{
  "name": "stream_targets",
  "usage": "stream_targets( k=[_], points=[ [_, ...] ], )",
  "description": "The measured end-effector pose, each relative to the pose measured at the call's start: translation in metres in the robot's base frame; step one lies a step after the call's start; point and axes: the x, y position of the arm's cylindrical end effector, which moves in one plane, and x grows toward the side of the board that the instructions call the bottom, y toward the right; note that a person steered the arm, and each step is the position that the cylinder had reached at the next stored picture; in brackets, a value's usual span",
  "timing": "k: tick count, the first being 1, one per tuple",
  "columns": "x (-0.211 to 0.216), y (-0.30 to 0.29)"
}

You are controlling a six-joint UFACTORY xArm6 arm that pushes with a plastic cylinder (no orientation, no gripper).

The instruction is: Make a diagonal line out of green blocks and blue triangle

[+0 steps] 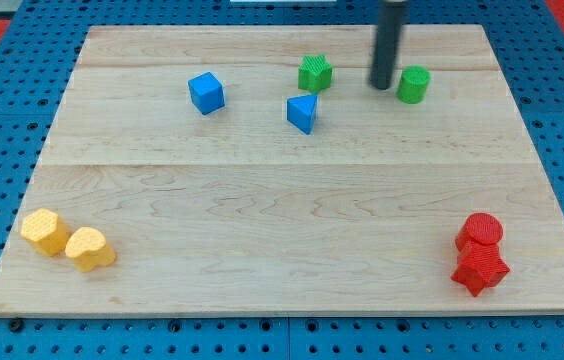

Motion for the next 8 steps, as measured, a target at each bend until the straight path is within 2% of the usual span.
stream_targets(
  k=[1,2,3,4,6,7,8],
  points=[
    [-0.036,0.074],
    [-0.013,0.116],
    [0.001,0.063],
    [0.042,0.034],
    [0.079,-0.094],
    [0.079,-0.098],
    [0.085,-0.157]
  ],
)
